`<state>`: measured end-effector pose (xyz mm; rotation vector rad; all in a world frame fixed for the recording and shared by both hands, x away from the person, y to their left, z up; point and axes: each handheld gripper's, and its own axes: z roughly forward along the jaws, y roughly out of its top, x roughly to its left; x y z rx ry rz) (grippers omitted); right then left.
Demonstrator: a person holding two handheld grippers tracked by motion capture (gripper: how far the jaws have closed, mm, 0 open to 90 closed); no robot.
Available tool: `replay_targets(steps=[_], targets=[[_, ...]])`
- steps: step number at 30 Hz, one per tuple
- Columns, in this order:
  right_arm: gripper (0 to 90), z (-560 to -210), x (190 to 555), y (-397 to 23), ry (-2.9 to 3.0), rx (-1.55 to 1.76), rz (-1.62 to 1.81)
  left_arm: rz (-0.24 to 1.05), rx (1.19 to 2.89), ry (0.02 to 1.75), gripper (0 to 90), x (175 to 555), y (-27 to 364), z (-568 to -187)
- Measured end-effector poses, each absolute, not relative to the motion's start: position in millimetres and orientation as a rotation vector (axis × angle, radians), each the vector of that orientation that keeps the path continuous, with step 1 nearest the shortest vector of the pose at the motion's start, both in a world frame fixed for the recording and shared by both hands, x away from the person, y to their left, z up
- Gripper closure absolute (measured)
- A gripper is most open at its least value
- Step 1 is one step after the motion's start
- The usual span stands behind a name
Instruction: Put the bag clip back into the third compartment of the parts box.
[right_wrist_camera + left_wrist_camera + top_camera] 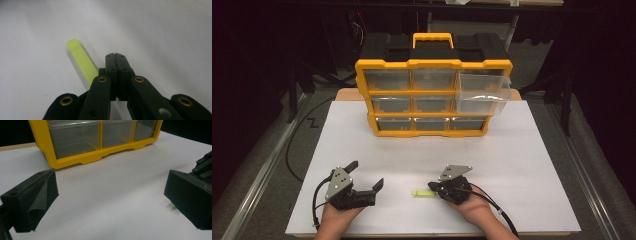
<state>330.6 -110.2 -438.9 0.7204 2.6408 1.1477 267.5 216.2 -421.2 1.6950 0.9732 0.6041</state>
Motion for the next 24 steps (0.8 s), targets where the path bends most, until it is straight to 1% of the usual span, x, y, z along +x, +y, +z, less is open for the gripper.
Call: replay_targets(steps=[13,19,20,21,23,24], targets=[[89.8,-437.3,318.1,-117.3,2.660,0.694,1.131,0.602,1.704,0.970,0.4,266.8,216.3,-421.0],[85.5,-433.0,317.4,-121.8,2.649,0.692,1.160,0.602,1.706,0.966,0.4,266.6,216.1,-420.9],[83.5,-431.4,317.7,-123.4,2.642,0.703,1.178,0.601,1.705,0.966,0.4,266.6,216.0,-421.0],[77.9,-429.4,318.0,-125.0,2.636,0.701,1.192,0.600,1.706,0.967,0.4,266.9,215.7,-421.2],[72.1,-428.5,317.3,-125.4,2.645,0.704,1.198,0.600,1.708,0.966,0.4,267.1,215.4,-421.4],[72.1,-428.5,317.3,-125.4,2.645,0.704,1.198,0.600,1.708,0.966,0.4,267.1,215.4,-421.4]])
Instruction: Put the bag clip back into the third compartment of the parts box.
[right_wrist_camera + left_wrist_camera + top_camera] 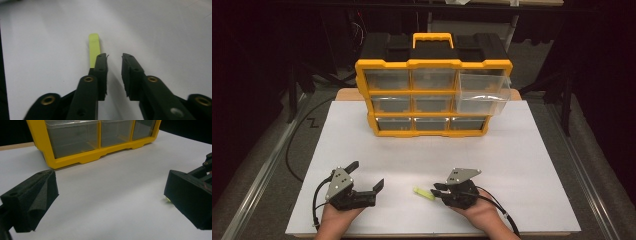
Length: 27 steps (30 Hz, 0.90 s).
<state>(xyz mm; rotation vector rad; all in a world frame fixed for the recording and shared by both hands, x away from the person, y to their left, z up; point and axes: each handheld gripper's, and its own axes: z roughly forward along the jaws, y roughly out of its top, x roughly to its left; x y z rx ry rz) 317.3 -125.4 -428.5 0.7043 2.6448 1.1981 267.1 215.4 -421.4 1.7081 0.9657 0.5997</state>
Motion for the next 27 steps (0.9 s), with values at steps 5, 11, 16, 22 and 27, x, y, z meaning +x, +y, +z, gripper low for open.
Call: replay_targets(steps=[5,11,16,22,27], targets=[[43.4,-427.8,317.1,-125.2,2.665,0.718,1.242,0.598,1.710,0.965,0.4,267.2,215.1,-421.4],[16.6,-427.1,316.0,-122.9,2.639,0.720,1.273,0.595,1.713,0.961,0.4,267.3,214.6,-421.7],[2.6,-427.2,314.4,-117.9,2.627,0.703,1.267,0.592,1.716,0.960,0.4,267.2,214.3,-421.6],[0.0,-425.3,313.0,-106.7,2.634,0.655,1.225,0.591,1.724,0.957,0.4,267.4,214.4,-421.7],[0.0,-430.6,316.3,-94.1,2.667,0.641,1.183,0.587,1.724,0.955,0.4,267.3,214.4,-421.7]])
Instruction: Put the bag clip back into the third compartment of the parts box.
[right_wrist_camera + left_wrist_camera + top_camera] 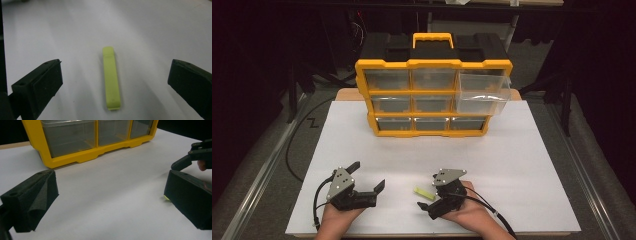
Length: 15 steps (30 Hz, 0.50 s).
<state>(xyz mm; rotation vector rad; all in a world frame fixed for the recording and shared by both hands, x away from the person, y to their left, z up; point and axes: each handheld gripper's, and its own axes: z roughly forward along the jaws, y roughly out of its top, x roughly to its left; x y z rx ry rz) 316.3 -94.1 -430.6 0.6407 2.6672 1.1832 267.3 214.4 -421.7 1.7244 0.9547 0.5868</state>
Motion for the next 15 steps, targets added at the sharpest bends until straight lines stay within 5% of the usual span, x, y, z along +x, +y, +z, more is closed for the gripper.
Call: replay_targets(steps=[15], targets=[[55.5,-436.8,319.5,-93.0,2.747,0.614,1.173,0.580,1.716,0.956,0.4,267.6,214.5,-421.9]])
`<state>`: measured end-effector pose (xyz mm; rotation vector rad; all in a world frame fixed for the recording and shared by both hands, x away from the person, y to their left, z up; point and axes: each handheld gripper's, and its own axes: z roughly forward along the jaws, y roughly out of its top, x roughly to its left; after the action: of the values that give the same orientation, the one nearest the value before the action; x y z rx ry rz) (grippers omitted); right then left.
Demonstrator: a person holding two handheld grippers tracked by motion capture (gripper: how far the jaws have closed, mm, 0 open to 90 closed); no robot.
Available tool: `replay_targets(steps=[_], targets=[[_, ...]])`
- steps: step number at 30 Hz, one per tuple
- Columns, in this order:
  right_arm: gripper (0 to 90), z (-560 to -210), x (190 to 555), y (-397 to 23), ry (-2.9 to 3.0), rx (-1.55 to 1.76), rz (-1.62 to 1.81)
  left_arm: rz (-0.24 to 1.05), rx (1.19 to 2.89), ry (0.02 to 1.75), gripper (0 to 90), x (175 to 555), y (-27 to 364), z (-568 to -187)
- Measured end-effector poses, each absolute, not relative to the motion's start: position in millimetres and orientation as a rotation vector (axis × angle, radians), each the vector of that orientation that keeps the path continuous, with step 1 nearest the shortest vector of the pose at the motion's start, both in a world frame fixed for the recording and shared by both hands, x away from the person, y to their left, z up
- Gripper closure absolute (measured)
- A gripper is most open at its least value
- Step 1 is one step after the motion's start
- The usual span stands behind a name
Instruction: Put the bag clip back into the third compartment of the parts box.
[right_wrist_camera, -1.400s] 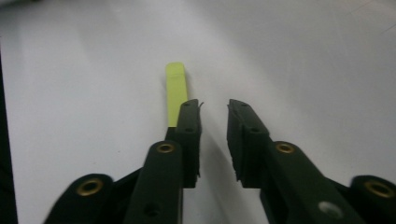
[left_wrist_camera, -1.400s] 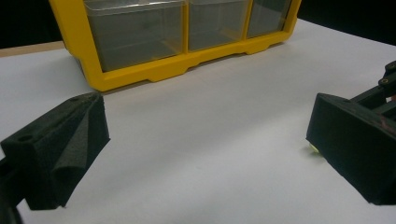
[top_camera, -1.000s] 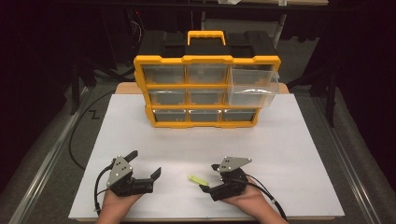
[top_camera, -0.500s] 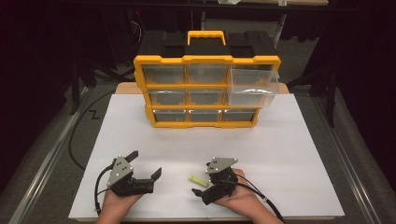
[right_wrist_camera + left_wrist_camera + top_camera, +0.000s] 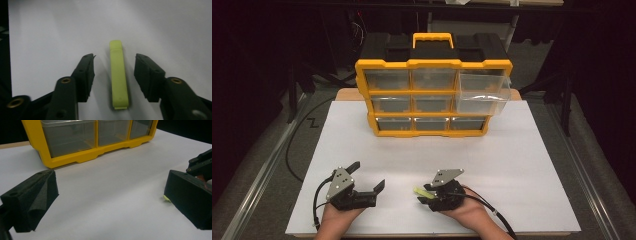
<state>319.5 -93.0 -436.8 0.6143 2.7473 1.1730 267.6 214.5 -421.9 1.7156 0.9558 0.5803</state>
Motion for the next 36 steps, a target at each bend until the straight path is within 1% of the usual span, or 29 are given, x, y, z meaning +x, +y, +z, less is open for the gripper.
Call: replay_targets(steps=[1,2,3,5,6,7,10,20,30,36], targets=[[60.8,-437.0,318.4,-94.1,2.748,0.604,1.166,0.580,1.715,0.956,0.4,267.6,214.4,-421.9],[60.8,-437.0,318.4,-94.1,2.748,0.604,1.166,0.580,1.715,0.956,0.4,267.6,214.4,-421.9],[64.5,-437.0,316.6,-93.7,2.742,0.587,1.154,0.580,1.715,0.956,0.4,267.7,214.4,-422.0],[68.8,-437.7,315.3,-92.8,2.729,0.581,1.149,0.581,1.719,0.955,0.4,267.8,214.6,-422.0],[68.8,-437.7,315.3,-92.8,2.729,0.581,1.149,0.581,1.719,0.955,0.4,267.8,214.6,-422.0],[74.0,-438.1,315.3,-92.5,2.717,0.558,1.133,0.580,1.719,0.956,0.4,268.0,214.5,-422.1],[77.7,-438.3,316.2,-92.7,2.717,0.557,1.131,0.580,1.720,0.956,0.4,268.0,214.3,-422.2],[78.7,-435.5,317.5,-94.9,2.737,0.495,1.120,0.581,1.721,0.952,0.4,267.6,214.4,-421.8],[78.7,-429.6,318.0,-112.7,2.729,0.518,1.140,0.581,1.734,0.943,0.4,267.6,213.3,-422.3],[78.7,-425.7,323.1,-128.5,2.710,0.585,1.155,0.583,1.736,0.942,0.4,267.7,213.9,-422.2]])
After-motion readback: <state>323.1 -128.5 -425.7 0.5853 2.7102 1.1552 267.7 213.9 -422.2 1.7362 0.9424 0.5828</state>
